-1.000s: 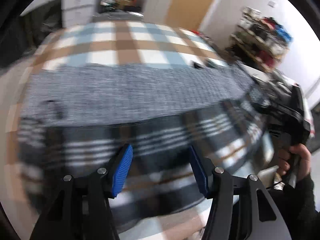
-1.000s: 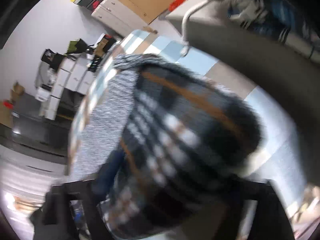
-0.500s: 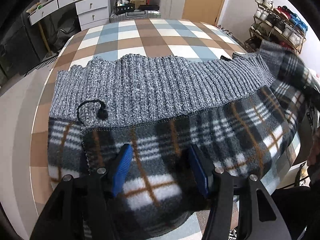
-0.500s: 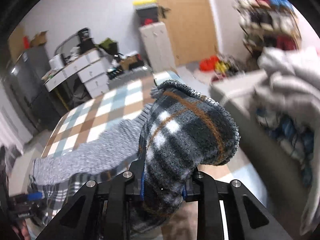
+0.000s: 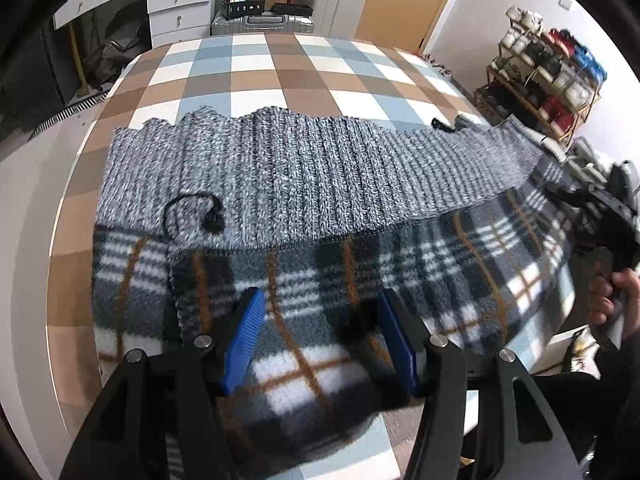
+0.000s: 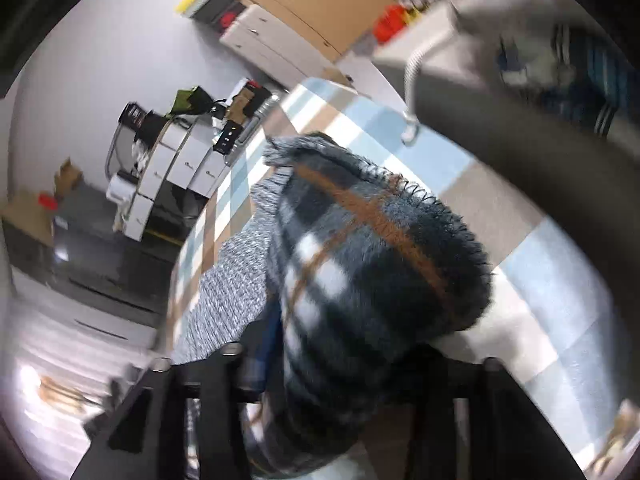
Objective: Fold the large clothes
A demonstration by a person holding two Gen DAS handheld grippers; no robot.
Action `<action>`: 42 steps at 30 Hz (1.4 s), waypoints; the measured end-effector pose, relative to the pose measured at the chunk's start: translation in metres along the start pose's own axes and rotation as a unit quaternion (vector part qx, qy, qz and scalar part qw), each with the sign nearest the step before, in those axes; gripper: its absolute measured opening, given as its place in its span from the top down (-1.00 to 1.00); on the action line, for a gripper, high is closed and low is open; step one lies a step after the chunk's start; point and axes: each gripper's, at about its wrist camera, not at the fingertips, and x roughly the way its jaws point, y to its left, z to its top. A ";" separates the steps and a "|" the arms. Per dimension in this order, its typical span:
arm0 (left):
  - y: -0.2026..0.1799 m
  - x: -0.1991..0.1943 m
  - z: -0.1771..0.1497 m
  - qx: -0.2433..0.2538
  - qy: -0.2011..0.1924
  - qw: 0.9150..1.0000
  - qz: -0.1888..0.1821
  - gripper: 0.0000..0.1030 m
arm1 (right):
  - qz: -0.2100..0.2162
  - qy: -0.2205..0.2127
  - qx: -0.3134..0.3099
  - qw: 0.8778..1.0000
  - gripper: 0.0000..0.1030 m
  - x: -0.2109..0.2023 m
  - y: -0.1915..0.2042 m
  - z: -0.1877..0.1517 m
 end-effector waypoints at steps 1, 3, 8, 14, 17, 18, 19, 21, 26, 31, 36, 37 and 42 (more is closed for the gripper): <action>0.003 -0.003 -0.002 -0.004 -0.001 1.000 -0.007 -0.03 | 0.003 0.008 0.017 1.000 -0.17 0.005 -0.004 0.002; 0.007 -0.005 -0.003 -0.006 -0.002 1.000 -0.016 -0.03 | 0.010 0.018 0.036 0.999 -0.27 0.013 -0.005 0.007; 0.009 0.003 -0.004 0.006 0.010 1.000 -0.023 -0.02 | -0.019 -0.008 -0.022 1.000 0.38 0.020 0.012 0.011; -0.002 0.016 0.002 0.034 0.015 0.999 -0.006 -0.02 | -0.087 -0.074 -0.178 0.977 0.52 -0.001 0.056 -0.006; -0.009 0.025 0.013 0.043 0.015 0.999 -0.013 -0.02 | -0.110 -0.118 -0.236 0.958 0.53 -0.017 0.078 -0.013; -0.011 0.027 0.017 0.044 0.017 0.999 -0.019 -0.02 | -0.121 -0.134 -0.256 0.950 0.54 -0.023 0.084 -0.016; -0.015 0.030 0.021 0.046 0.019 0.998 -0.025 -0.02 | -0.132 -0.149 -0.272 0.941 0.54 -0.030 0.089 -0.019; -0.028 0.038 0.029 0.063 0.022 0.997 -0.028 -0.02 | -0.144 -0.176 -0.302 0.926 0.54 -0.044 0.100 -0.025; -0.052 0.050 0.038 0.092 0.021 0.995 -0.034 -0.03 | -0.174 -0.218 -0.415 0.866 0.54 -0.069 0.154 -0.053; -0.019 0.032 0.043 0.042 0.036 0.992 -0.113 -0.03 | -0.206 -0.219 -0.560 0.772 0.53 -0.051 0.230 -0.122; 0.043 -0.016 0.015 -0.025 0.037 0.986 -0.158 -0.03 | -0.190 -0.191 -0.628 0.731 0.53 -0.006 0.276 -0.191; 0.055 -0.023 0.007 -0.030 0.031 0.987 -0.152 -0.03 | -0.182 -0.178 -0.633 0.731 0.52 0.007 0.283 -0.204; 0.120 -0.038 -0.014 -0.107 0.020 0.983 -0.149 -0.03 | -0.180 -0.124 -0.672 0.707 0.51 0.075 0.282 -0.265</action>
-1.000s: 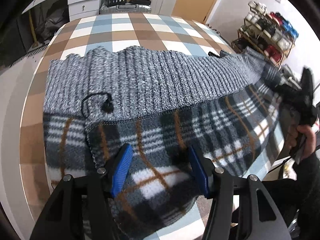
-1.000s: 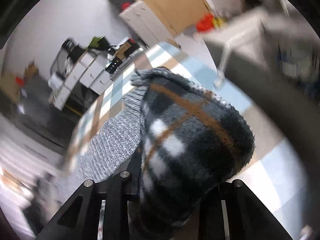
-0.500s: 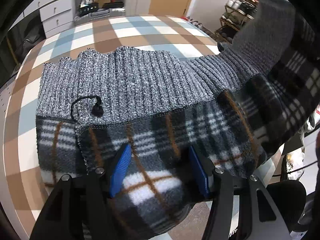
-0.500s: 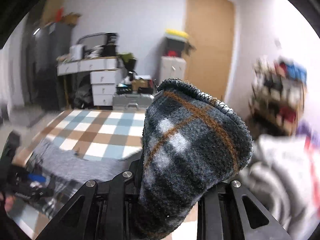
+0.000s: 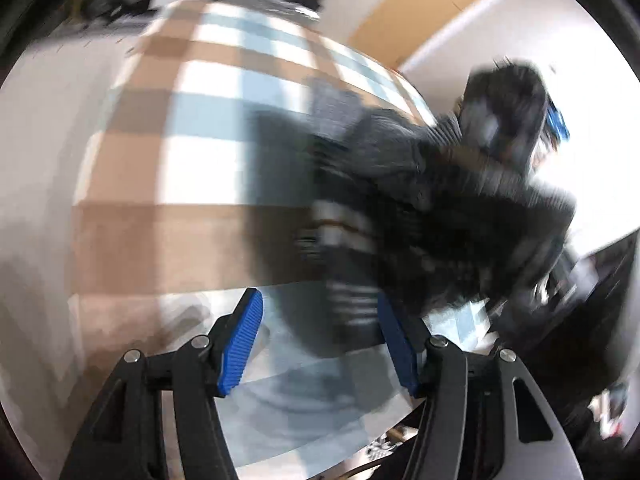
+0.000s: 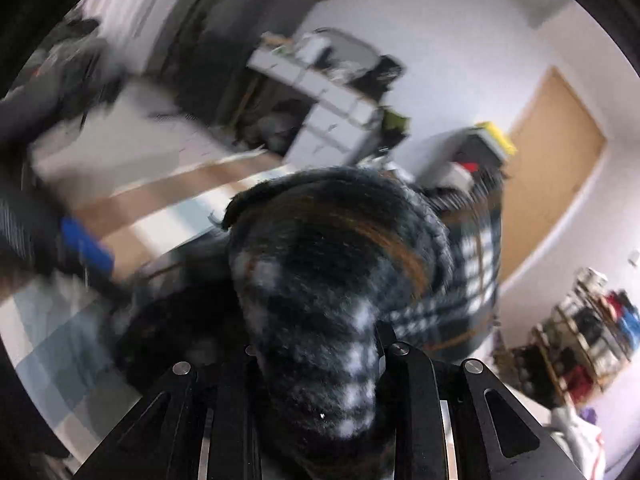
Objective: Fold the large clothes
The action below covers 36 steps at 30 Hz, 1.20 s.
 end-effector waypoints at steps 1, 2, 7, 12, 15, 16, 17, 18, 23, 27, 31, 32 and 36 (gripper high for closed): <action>0.007 -0.004 0.001 -0.015 -0.006 1.000 -0.006 -0.03 | 0.007 0.001 -0.025 1.000 0.51 0.006 0.019 -0.006; 0.012 -0.009 0.002 -0.024 -0.012 1.000 -0.014 -0.03 | 0.010 0.000 -0.047 0.999 0.49 0.010 0.031 -0.011; -0.004 -0.038 0.008 -0.014 -0.076 0.993 -0.085 -0.03 | 0.018 -0.006 -0.127 0.992 0.40 0.020 0.069 -0.036; -0.049 -0.043 0.040 0.015 -0.091 0.980 -0.176 -0.10 | 0.081 -0.009 -0.077 0.994 0.28 0.021 0.046 -0.040; -0.085 -0.034 0.054 0.048 -0.063 0.980 -0.185 -0.28 | 0.108 -0.013 -0.061 0.992 0.09 0.018 0.037 -0.042; -0.100 -0.027 0.063 0.063 -0.051 0.982 -0.169 -0.32 | 0.122 -0.016 -0.055 0.991 -0.01 0.015 0.035 -0.041; -0.109 -0.021 0.068 0.069 -0.041 0.984 -0.159 -0.39 | 0.142 -0.018 -0.048 0.988 -0.27 0.011 0.035 -0.041; -0.121 -0.006 0.076 0.076 -0.019 0.987 -0.139 -0.39 | 0.175 -0.020 -0.038 0.984 -0.33 0.008 0.033 -0.042; -0.126 0.049 0.089 0.048 0.062 0.995 -0.057 -0.39 | 0.195 -0.023 -0.026 0.980 -0.33 -0.009 0.044 -0.049; -0.121 0.060 0.089 0.037 0.069 0.996 -0.030 0.02 | 0.247 -0.016 0.025 0.969 -0.43 -0.003 0.023 -0.046; -0.114 0.055 0.092 0.032 0.065 0.997 0.006 0.37 | 0.349 -0.018 0.071 0.934 -0.64 -0.009 -0.004 -0.047; -0.115 0.053 0.091 0.033 0.063 0.997 0.017 0.38 | 0.365 -0.019 0.080 0.927 -0.64 -0.012 -0.011 -0.048; -0.119 0.059 0.094 0.073 0.048 0.993 0.078 0.38 | 0.465 -0.037 0.163 0.869 -1.00 -0.029 -0.067 -0.058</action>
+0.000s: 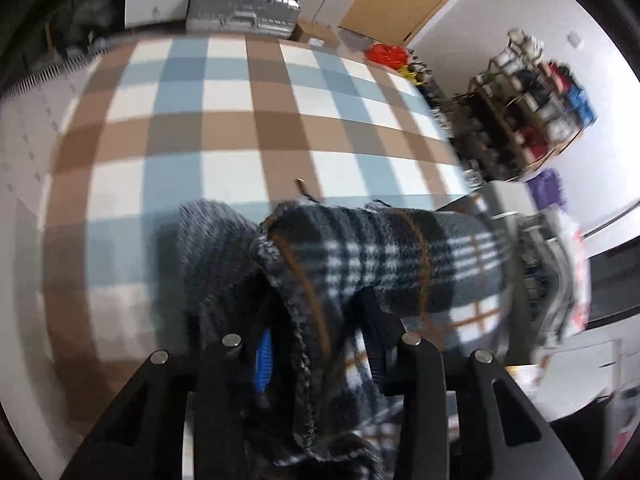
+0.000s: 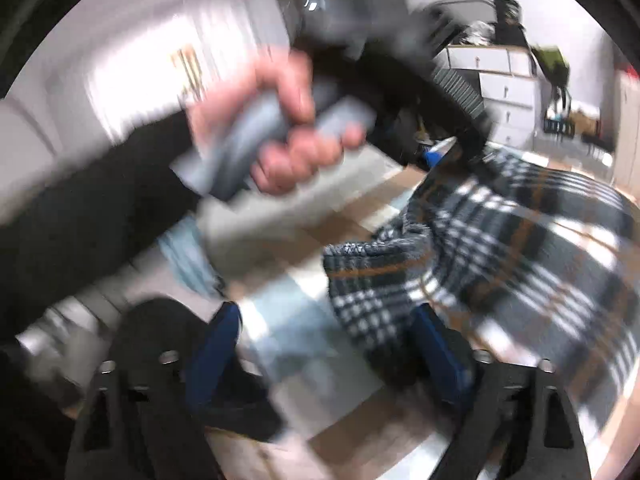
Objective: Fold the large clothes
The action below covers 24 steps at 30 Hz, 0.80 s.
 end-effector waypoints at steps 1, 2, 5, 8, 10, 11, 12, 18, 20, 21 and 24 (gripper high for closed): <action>0.001 0.001 0.000 0.005 0.000 1.000 0.004 0.38 | 0.013 -0.018 0.020 1.000 -1.00 -0.015 -0.008 0.001; 0.002 0.002 0.001 0.008 0.002 1.000 0.008 0.38 | 0.021 -0.035 0.035 0.999 -1.00 -0.028 -0.015 0.001; 0.010 0.003 -0.003 0.008 0.004 1.000 0.008 0.32 | 0.039 -0.076 0.115 0.990 -1.00 -0.055 -0.055 0.002; 0.019 0.000 -0.004 -0.001 0.008 1.000 -0.001 0.23 | 0.109 -0.075 0.234 0.963 -1.00 -0.057 -0.100 -0.003; 0.026 -0.005 -0.006 -0.004 0.011 1.000 0.000 0.19 | 0.174 -0.057 0.301 0.936 -1.00 -0.043 -0.122 -0.008; 0.030 -0.010 -0.007 -0.008 0.009 1.000 -0.001 0.19 | 0.194 -0.052 0.323 0.925 -1.00 -0.038 -0.129 -0.011; 0.033 -0.015 -0.008 -0.013 0.007 1.000 0.002 0.20 | 0.208 -0.049 0.347 0.913 -1.00 -0.031 -0.137 -0.013; 0.008 -0.082 -0.029 -0.008 -0.046 0.999 -0.009 0.20 | 0.187 -0.032 0.381 0.905 -1.00 -0.011 -0.145 -0.010; -0.011 -0.092 -0.041 0.011 -0.051 0.998 -0.031 0.20 | 0.179 -0.031 0.384 0.905 -1.00 -0.009 -0.145 -0.006; -0.023 -0.093 -0.049 0.021 -0.049 0.998 -0.039 0.19 | 0.177 -0.032 0.387 0.904 -1.00 -0.007 -0.144 -0.005; -0.045 -0.072 -0.069 0.055 -0.031 0.997 -0.049 0.19 | 0.186 -0.042 0.401 0.896 -1.00 -0.009 -0.148 -0.007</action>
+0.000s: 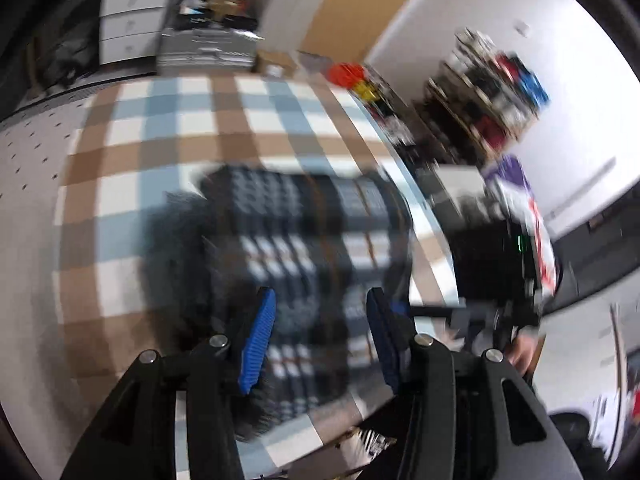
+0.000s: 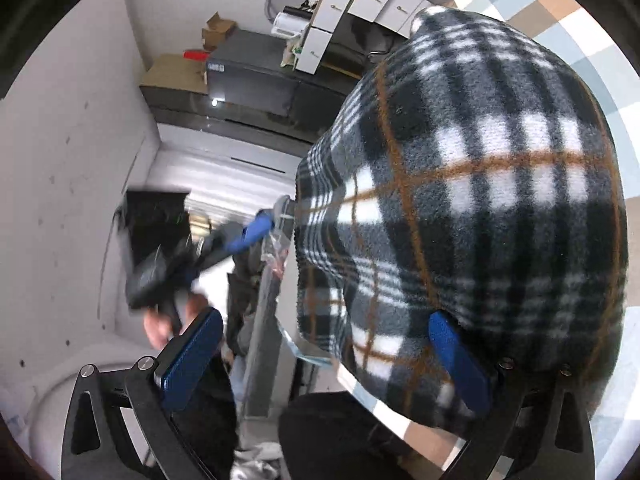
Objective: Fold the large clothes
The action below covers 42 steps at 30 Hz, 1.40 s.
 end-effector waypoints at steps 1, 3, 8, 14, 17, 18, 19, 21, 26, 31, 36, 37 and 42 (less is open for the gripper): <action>0.000 0.009 -0.003 0.001 0.008 1.000 0.001 0.19 | 0.008 -0.003 0.007 1.000 -1.00 -0.005 -0.003 0.000; 0.009 0.041 -0.013 -0.009 0.035 0.999 0.021 0.19 | 0.032 -0.015 0.027 0.999 -1.00 -0.010 -0.009 0.001; 0.048 0.065 -0.025 -0.070 0.000 0.998 -0.004 0.20 | 0.084 -0.028 0.063 0.994 -1.00 -0.021 -0.026 -0.002; 0.045 0.061 -0.035 -0.044 -0.034 0.998 0.002 0.20 | -0.047 -0.089 -0.031 0.995 -1.00 -0.050 0.031 0.015; 0.043 0.061 -0.038 -0.028 -0.047 0.998 0.009 0.20 | -0.252 -0.035 -0.089 0.963 -1.00 -0.013 0.063 0.046; 0.046 0.062 -0.037 -0.030 -0.050 0.998 0.004 0.20 | -0.297 -0.015 -0.092 0.950 -1.00 -0.002 0.063 0.053; 0.048 0.062 -0.037 -0.032 -0.054 0.998 -0.003 0.20 | -0.342 0.008 -0.087 0.936 -1.00 0.012 0.060 0.065; 0.053 0.061 -0.040 -0.032 -0.059 0.998 -0.016 0.20 | -0.407 0.037 -0.085 0.909 -1.00 0.030 0.052 0.084; 0.056 0.062 -0.043 -0.013 -0.063 0.998 -0.013 0.20 | -0.524 0.136 -0.105 0.834 -1.00 0.088 0.020 0.107; 0.064 0.059 -0.042 -0.024 -0.060 0.997 -0.034 0.20 | -0.565 0.163 -0.121 0.799 -1.00 0.103 -0.004 0.108; 0.069 0.057 -0.045 -0.041 -0.063 0.996 -0.050 0.20 | -0.567 0.147 -0.133 0.799 -1.00 0.106 -0.003 0.110; 0.067 0.057 -0.046 -0.037 -0.062 0.996 -0.046 0.20 | -0.566 0.153 -0.129 0.800 -1.00 0.102 0.001 0.111; 0.060 0.053 -0.051 -0.030 -0.065 0.997 -0.024 0.20 | -0.505 0.148 -0.094 0.845 -1.00 0.077 0.060 0.125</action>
